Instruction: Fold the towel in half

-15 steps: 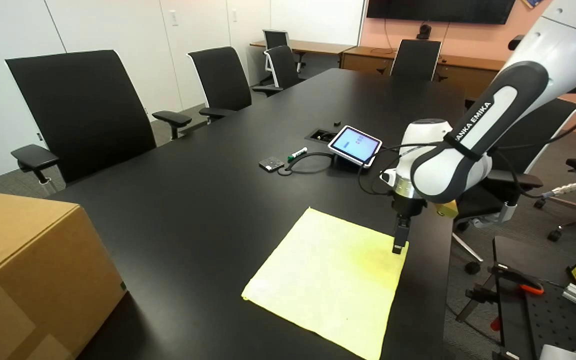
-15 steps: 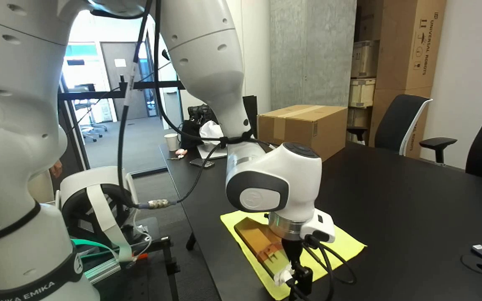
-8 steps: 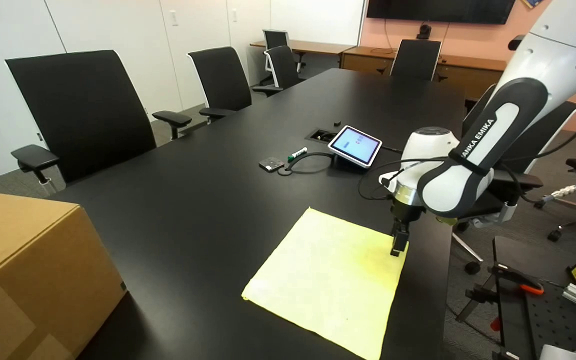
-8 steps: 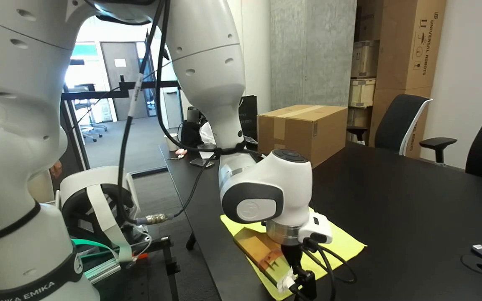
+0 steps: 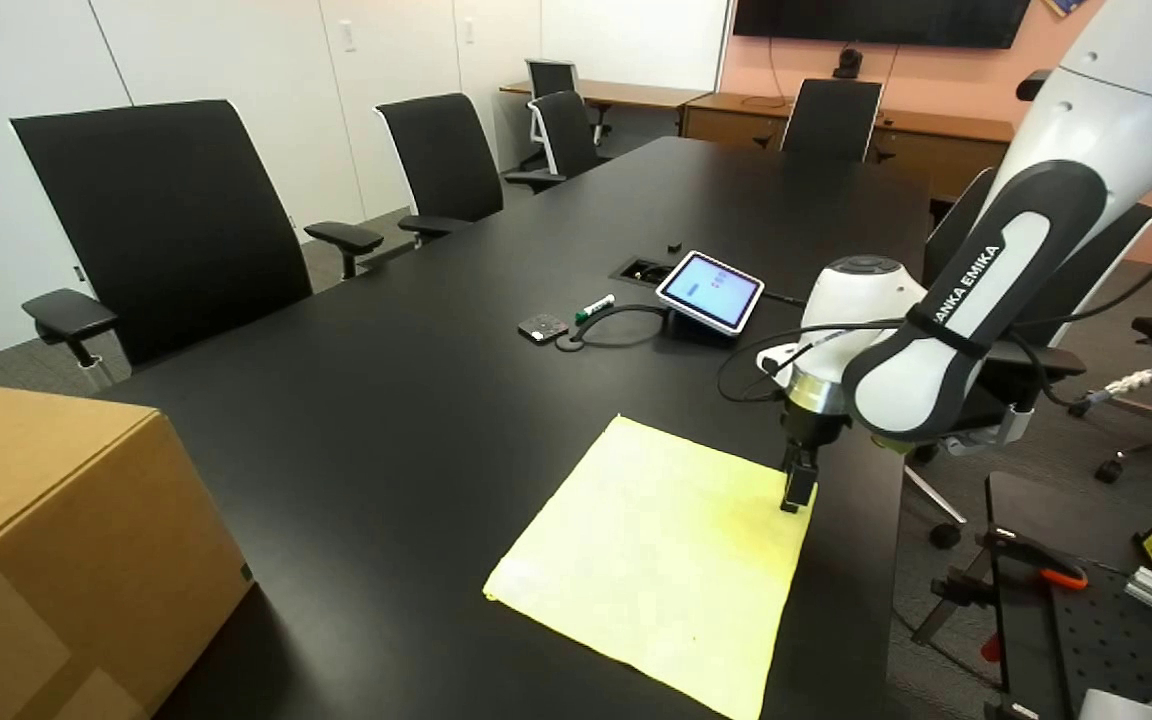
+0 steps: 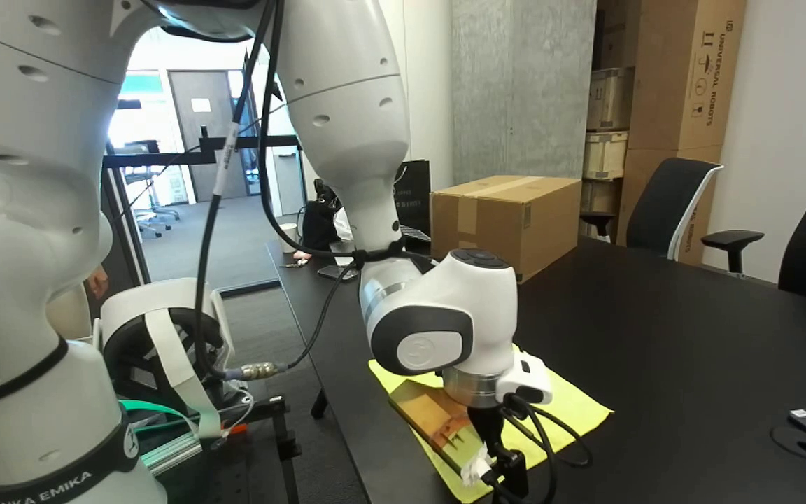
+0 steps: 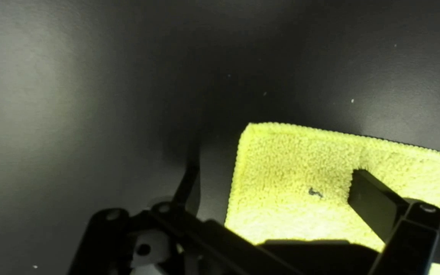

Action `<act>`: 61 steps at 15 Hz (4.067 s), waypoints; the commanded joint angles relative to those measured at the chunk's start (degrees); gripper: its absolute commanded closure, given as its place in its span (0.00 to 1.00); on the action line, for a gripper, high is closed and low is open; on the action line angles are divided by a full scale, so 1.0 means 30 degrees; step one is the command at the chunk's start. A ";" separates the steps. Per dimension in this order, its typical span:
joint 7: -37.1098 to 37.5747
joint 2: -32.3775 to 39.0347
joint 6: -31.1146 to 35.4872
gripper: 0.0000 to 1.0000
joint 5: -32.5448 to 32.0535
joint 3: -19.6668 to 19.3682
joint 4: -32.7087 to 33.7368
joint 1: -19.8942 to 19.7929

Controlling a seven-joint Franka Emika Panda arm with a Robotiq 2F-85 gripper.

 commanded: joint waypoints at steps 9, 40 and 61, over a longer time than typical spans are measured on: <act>0.2809 -0.0353 0.0089 0.72 -0.0995 -0.0974 0.0038 0.2061; 0.3798 0.2432 -0.8759 0.91 -0.2008 -0.0753 1.1017 0.3255; 0.4890 0.4813 -0.3376 0.50 -0.0908 -0.0179 1.2360 0.3106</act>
